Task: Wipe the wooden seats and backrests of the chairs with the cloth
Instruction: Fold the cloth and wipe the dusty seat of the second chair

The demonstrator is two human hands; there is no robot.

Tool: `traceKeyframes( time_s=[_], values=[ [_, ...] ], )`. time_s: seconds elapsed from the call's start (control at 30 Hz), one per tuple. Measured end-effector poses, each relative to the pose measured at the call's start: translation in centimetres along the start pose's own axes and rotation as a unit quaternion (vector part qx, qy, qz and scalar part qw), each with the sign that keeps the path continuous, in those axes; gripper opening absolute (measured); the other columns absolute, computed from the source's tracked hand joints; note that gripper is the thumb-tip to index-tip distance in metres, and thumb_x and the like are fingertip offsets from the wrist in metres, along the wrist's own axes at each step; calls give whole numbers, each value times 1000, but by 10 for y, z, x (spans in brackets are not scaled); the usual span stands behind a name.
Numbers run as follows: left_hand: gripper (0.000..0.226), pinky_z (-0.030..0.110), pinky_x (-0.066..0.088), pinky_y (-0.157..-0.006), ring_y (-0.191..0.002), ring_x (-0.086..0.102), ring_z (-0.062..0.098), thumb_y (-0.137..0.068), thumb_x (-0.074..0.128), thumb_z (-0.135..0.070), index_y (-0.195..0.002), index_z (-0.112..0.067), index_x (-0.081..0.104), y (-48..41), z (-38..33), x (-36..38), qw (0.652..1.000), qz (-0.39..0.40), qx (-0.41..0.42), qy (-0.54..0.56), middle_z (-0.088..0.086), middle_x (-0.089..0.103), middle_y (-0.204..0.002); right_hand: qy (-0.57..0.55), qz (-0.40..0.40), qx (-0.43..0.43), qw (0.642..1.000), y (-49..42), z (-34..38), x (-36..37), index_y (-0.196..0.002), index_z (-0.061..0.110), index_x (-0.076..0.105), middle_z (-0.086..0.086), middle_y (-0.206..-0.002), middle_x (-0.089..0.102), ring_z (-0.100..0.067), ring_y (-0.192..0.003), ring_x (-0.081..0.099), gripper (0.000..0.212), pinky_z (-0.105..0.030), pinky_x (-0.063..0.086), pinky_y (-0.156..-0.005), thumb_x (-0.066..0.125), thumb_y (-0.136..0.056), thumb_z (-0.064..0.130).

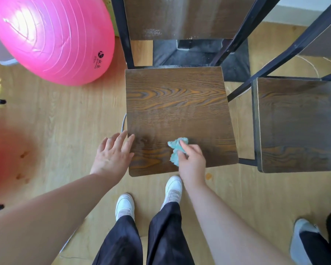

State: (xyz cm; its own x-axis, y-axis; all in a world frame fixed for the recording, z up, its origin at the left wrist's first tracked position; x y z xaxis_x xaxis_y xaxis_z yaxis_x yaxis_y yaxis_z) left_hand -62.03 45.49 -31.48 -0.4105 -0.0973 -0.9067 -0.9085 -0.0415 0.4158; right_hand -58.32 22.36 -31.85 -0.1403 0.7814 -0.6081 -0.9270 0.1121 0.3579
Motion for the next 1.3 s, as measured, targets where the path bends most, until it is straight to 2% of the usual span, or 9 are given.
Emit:
traceKeyframes(
  time_s=[0.13, 0.3, 0.43, 0.67, 0.83, 0.97, 1.07, 1.17, 1.3],
  values=[
    [58, 47, 28, -113, -139, 29, 29, -98, 46, -38, -150, -20, 31, -19, -20, -7, 1000, -12, -12, 22, 5, 31, -155, 45, -52, 28, 997, -89, 3, -55, -128, 15, 63, 2, -118, 53, -16, -106, 59, 35, -17, 43, -89, 59, -95, 9],
    [58, 47, 29, -112, -139, 31, 29, -96, 50, -37, -149, -20, 35, -56, -44, -14, 999, -22, -12, 28, 5, 34, -154, 58, -83, 59, 993, -183, 20, -89, -128, 16, 59, 0, -125, 55, -16, -110, 59, 32, -3, 38, -60, 58, -97, 20],
    [58, 46, 25, -115, -142, 27, 26, -97, 47, -39, -150, -21, 31, -87, -58, -22, 999, -28, -25, 34, 4, 30, -156, 92, -65, 13, 994, -237, 42, -89, -132, 17, 58, 1, -125, 52, -16, -107, 57, 34, -16, 43, -75, 56, -97, 16],
    [58, 44, 16, -118, -146, 15, 24, -101, 37, -39, -153, -23, 19, -132, -67, -34, 996, -50, -51, 46, 2, 19, -160, 134, -51, 19, 989, -281, 64, -58, -135, 20, 54, -2, -125, 52, -21, -110, 58, 37, -18, 46, -71, 56, -98, 21],
    [57, 43, 17, -119, -146, 14, 24, -102, 33, -40, -154, -23, 16, -139, -66, -37, 996, -52, -57, 44, 2, 18, -160, 122, -60, 13, 991, -272, 75, -30, -135, 15, 54, -6, -128, 52, -24, -114, 57, 38, -34, 54, -92, 55, -98, 18],
    [58, 43, 14, -119, -146, 12, 23, -102, 32, -40, -154, -23, 14, -136, -64, -35, 996, -51, -63, 46, 1, 15, -161, 149, -18, -44, 988, -274, 87, -13, -135, 16, 55, -4, -128, 50, -24, -114, 54, 38, -34, 49, -99, 54, -97, 15],
    [58, 42, 14, -119, -146, 11, 23, -102, 33, -40, -154, -23, 13, -129, -61, -32, 995, -51, -68, 47, 2, 14, -161, 181, 42, -100, 977, -268, 92, 0, -135, 18, 56, -3, -127, 51, -23, -112, 53, 38, -27, 47, -95, 55, -97, 15],
    [59, 42, 16, -118, -145, 13, 23, -101, 34, -41, -154, -23, 14, -115, -57, -27, 995, -44, -71, 49, 2, 16, -160, 196, 107, -147, 964, -249, 88, 11, -131, 20, 60, 0, -126, 52, -22, -111, 54, 38, -35, 51, -93, 56, -95, 12],
    [59, 43, 22, -116, -144, 19, 25, -100, 39, -40, -153, -22, 19, -90, -51, -22, 995, -43, -74, 55, 3, 21, -159, 204, 160, -189, 947, -206, 66, 24, -123, 21, 65, 3, -119, 54, -18, -105, 55, 31, -32, 52, -88, 56, -94, 13]
  ],
)
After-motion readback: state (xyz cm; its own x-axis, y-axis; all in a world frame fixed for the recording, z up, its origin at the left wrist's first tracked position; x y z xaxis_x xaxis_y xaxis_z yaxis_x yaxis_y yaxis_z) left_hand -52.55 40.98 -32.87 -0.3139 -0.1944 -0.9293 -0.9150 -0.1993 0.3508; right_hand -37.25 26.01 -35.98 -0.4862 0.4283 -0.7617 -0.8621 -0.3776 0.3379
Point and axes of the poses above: each hand's wrist, its own y-axis away from the middle knuckle, its own x-axis out of the palm, z = x × y, the point moved 1 cm from there along -y, towards the middle knuckle
